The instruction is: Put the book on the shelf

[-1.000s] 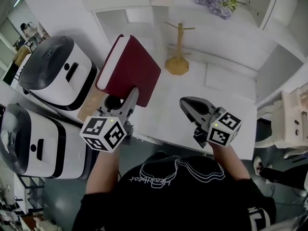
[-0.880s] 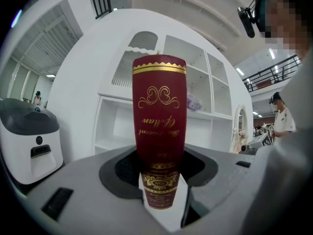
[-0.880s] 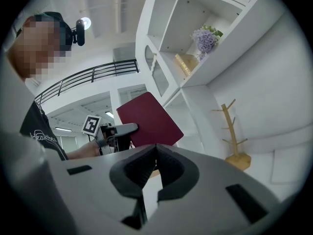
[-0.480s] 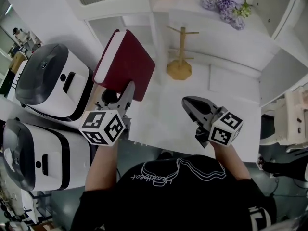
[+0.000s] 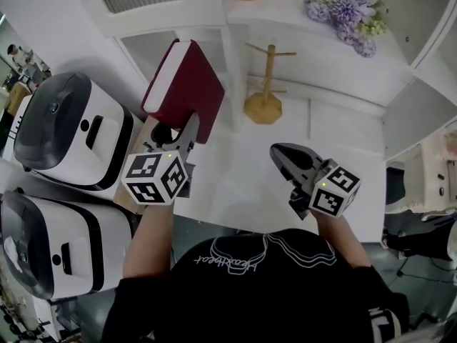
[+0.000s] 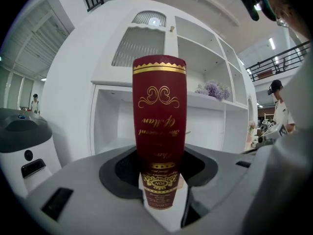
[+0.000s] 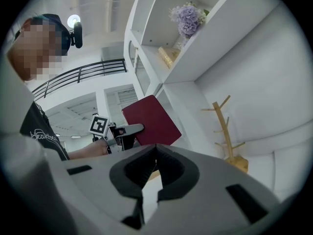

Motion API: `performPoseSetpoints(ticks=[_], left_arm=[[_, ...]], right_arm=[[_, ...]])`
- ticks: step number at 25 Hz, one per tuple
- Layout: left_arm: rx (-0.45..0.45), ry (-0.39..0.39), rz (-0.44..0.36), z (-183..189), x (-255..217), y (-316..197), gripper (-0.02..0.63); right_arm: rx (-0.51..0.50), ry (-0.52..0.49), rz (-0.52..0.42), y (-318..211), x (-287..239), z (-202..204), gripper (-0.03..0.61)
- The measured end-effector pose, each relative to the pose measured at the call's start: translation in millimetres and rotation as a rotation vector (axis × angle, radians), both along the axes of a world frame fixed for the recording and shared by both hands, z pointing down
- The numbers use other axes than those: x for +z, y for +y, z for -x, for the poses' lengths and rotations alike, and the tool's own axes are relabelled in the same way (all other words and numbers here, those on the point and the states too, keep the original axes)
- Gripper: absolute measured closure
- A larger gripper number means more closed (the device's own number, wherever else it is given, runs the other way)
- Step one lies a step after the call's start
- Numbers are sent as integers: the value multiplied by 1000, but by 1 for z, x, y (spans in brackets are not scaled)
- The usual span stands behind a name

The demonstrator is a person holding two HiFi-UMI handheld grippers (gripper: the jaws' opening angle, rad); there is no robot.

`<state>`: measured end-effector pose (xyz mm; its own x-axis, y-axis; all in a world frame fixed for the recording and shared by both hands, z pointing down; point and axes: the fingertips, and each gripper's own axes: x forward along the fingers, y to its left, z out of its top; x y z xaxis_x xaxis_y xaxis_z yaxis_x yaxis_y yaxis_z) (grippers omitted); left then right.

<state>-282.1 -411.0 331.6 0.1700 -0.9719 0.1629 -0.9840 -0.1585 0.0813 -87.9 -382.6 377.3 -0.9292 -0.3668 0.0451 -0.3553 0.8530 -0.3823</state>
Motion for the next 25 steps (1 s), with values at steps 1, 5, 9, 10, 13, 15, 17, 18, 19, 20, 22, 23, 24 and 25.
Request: performPoseSetpoints(ticks=[1,5,9,10,13,15,17,18,19,20,22,23,24,25], left_arm=[[-1,-5,3,1,2,-4,407],[-2,-16,13,3,8,-18,407],[0,-22,12,4,4,-26,407],[0,-21,13,4,3,-27,405],[-3,-13,16,3,0,-29,405],[-5,-11,13,3,-2,-30,405],[-4,-12,8,2,-4,-32,405],[-4,-12,6,1,-5,-33,405],[-2,-12,4,0,-7,-35,405],[-1,-12,2,-1,-8,-37,405],[0,-15,-1,-3,-9,-40,405],[-2,-16,-1,-3,-10,-42,405],[-4,-16,-1,-3,-10,-43,405],[-6,-15,-3,-4,-10,-45,405]], right_arm=[[3,2,1,-2,1,0,572],[14,5,4,-9,2,0,572],[24,9,7,-13,4,0,572],[28,10,8,-14,4,-1,572],[38,9,10,-16,4,-3,572],[40,7,9,-17,4,-4,572],[41,3,10,-17,4,-4,572],[43,2,10,-17,3,-5,572],[44,1,10,-18,2,-6,572],[46,1,9,-19,1,-7,572],[52,-1,6,-21,0,-9,572],[55,-3,5,-22,-1,-10,572],[58,-5,4,-23,-2,-11,572],[61,-6,4,-23,-2,-11,572]])
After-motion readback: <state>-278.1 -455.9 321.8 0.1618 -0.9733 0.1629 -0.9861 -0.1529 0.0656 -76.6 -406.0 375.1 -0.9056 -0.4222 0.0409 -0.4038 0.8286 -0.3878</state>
